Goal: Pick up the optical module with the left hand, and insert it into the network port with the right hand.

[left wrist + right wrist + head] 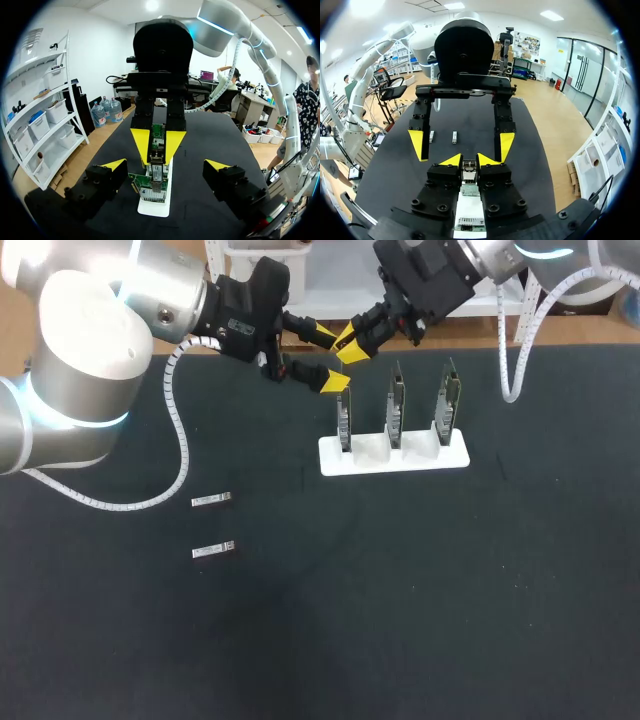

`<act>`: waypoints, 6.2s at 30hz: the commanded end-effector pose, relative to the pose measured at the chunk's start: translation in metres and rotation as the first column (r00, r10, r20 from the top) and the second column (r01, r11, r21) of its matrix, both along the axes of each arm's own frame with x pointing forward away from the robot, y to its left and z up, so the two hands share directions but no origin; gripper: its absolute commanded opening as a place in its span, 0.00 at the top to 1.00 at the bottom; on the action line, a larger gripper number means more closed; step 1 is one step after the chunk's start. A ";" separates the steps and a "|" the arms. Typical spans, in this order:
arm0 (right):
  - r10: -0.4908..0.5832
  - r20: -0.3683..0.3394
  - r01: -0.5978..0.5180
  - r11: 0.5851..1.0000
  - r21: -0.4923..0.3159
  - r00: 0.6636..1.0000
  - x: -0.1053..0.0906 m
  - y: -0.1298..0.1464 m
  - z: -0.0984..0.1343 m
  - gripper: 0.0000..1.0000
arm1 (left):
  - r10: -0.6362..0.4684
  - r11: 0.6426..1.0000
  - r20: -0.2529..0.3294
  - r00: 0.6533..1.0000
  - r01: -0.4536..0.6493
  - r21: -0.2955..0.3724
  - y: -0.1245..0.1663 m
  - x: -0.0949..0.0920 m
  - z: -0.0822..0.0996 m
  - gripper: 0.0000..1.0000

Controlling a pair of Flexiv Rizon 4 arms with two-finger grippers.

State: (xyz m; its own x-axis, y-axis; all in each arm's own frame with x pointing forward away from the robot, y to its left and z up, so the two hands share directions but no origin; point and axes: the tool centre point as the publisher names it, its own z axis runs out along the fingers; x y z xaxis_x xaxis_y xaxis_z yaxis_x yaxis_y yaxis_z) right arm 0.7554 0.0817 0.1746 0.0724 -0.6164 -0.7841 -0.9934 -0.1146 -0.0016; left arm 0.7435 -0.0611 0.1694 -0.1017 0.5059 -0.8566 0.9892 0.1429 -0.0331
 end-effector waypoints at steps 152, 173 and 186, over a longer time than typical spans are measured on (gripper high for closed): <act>0.016 0.061 -0.014 0.999 -0.037 0.998 0.003 0.001 -0.007 1.00 | -0.002 1.000 -0.004 1.000 0.002 0.006 -0.001 0.002 0.001 0.00; 0.014 0.040 -0.012 0.998 -0.061 0.999 0.003 0.001 -0.018 1.00 | -0.002 1.000 -0.004 1.000 0.002 0.006 -0.001 0.002 0.001 0.00; 0.006 0.039 -0.003 0.998 -0.067 0.999 0.001 -0.002 -0.020 1.00 | -0.002 1.000 -0.004 1.000 0.002 0.006 -0.001 0.002 0.001 0.00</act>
State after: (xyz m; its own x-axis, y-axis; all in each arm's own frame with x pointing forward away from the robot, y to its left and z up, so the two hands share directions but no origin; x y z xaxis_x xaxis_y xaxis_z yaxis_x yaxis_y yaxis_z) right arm 0.7579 0.0805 0.1551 0.1053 -0.6665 -0.7380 -0.9919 -0.1235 -0.0300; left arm 0.7435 -0.0610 0.1693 -0.1015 0.5058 -0.8566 0.9892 0.1427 -0.0330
